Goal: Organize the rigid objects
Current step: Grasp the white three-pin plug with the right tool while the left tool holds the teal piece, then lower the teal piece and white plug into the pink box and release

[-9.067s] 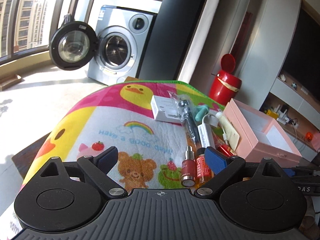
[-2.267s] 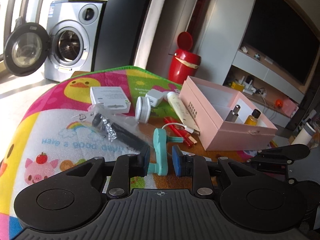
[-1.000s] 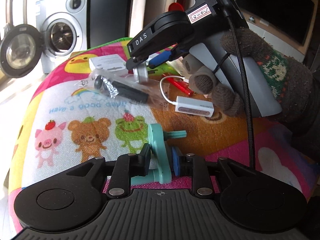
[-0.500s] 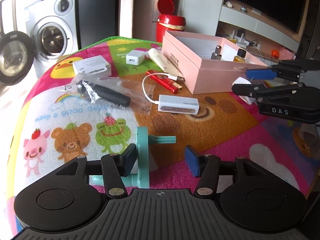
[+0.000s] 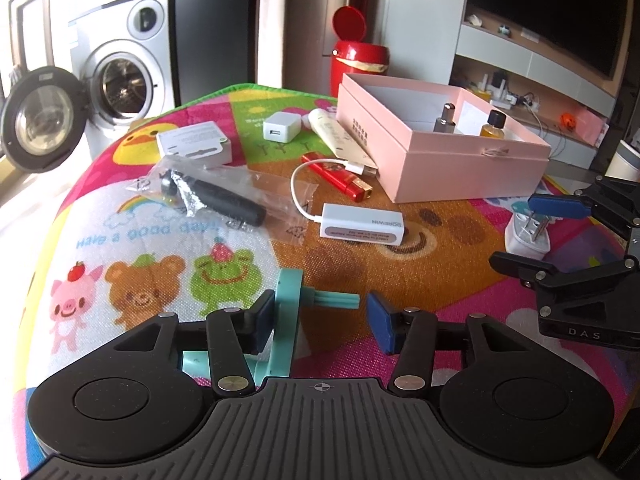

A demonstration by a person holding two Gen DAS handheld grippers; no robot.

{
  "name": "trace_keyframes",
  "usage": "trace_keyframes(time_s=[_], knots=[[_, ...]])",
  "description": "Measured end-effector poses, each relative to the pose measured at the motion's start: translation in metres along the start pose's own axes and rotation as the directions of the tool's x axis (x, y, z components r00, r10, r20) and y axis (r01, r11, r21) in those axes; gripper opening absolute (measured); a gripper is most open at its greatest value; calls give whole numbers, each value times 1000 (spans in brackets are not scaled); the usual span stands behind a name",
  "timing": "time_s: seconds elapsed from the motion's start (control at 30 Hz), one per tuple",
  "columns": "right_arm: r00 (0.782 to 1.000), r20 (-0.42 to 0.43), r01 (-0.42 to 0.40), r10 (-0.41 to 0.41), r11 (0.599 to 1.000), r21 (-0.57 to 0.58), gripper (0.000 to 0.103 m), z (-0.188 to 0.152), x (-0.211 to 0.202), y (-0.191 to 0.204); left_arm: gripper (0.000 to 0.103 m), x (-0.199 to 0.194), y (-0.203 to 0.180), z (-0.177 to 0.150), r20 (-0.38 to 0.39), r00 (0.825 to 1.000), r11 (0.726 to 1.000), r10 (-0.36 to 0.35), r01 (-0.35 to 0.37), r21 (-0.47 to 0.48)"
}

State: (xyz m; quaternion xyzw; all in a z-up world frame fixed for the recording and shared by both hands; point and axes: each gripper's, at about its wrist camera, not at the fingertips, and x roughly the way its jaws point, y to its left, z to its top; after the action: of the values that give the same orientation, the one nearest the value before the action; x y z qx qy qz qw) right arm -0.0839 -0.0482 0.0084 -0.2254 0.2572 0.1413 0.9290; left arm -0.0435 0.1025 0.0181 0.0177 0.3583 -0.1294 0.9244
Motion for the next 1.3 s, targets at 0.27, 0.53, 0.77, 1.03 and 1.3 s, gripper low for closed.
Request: trace_keyframes(time_s=[0.27, 0.53, 0.77, 1.03, 1.3], knots=[[1000, -2, -16, 17, 981, 192, 70, -2, 2, -24, 49, -1, -10, -2, 29, 999, 997, 23, -25, 74], [992, -86, -57, 90, 944, 324, 56, -8, 15, -47, 49, -10, -16, -8, 22, 1000, 993, -2, 0, 116], [995, -33, -86, 98, 963, 256, 49, -5, -24, -50, 48, -36, -33, -8, 51, 997, 980, -50, 39, 193], [987, 149, -98, 68, 973, 210, 49, 32, -93, -93, 48, -78, -56, 47, 171, 968, 965, -187, 148, 216], [961, 265, 4, -79, 962, 273, 49, 102, -68, -159, 48, -44, -81, 188, 395, 872, 956, -287, 234, 177]])
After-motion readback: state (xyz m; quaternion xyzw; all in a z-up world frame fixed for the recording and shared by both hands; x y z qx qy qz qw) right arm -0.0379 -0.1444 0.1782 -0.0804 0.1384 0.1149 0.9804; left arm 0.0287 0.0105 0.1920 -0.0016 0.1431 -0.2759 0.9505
